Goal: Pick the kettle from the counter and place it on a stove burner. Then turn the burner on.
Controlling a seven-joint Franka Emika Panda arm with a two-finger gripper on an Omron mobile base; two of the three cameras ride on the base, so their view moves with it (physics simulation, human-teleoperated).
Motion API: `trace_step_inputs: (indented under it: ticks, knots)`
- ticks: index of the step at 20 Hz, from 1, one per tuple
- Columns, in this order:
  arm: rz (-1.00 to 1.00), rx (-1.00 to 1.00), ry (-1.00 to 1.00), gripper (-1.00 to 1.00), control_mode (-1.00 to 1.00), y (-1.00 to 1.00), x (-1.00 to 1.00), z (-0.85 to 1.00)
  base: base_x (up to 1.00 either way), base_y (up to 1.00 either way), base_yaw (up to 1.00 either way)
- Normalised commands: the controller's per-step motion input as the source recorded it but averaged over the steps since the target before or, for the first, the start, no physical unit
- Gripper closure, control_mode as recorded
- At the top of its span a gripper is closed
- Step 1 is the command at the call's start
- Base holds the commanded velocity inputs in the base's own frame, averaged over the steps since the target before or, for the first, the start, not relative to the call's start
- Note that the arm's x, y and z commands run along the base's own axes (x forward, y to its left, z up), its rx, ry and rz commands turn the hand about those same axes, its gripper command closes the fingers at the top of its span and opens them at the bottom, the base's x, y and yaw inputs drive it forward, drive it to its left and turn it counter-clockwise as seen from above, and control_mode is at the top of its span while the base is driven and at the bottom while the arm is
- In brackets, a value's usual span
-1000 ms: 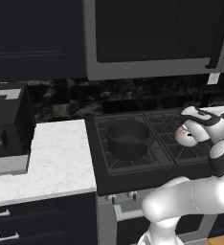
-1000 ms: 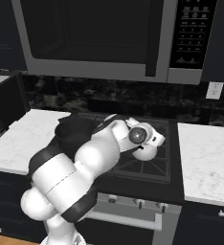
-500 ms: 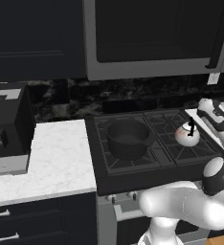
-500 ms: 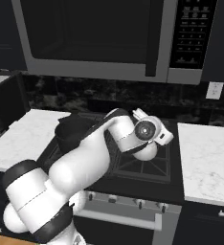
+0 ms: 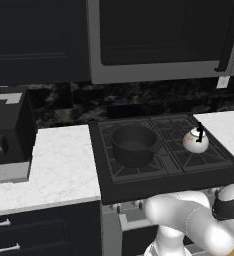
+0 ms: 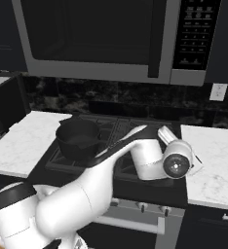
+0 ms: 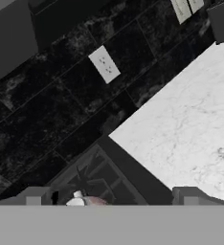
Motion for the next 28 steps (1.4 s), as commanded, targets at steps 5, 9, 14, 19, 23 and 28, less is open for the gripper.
trace_step_inputs:
  ticks: [5, 9, 14, 19, 23, 28]
  knots:
    - [0.17, -0.35, 0.23, -1.0, -1.0, -0.02, -1.0, -1.0, 0.0, 0.0, 0.0]
    - [0.34, -0.49, 0.12, -1.0, -1.0, 0.07, -0.83, -1.0, 0.0, 0.0, 0.0]
    - [0.28, -0.38, -0.13, -1.0, -1.0, 0.03, -0.41, -1.0, 0.0, 0.0, 0.0]
    - [0.22, -0.29, -0.29, -1.0, -1.0, 0.0, -0.08, -0.85, 0.0, 0.0, 0.0]
    - [0.18, -0.18, -0.08, -1.0, -1.0, -0.01, 0.02, -0.73, 0.0, 0.0, 0.0]
    - [0.02, -0.01, -0.08, -1.0, -1.0, 0.0, 0.2, -0.4, 0.0, 0.0, 0.0]
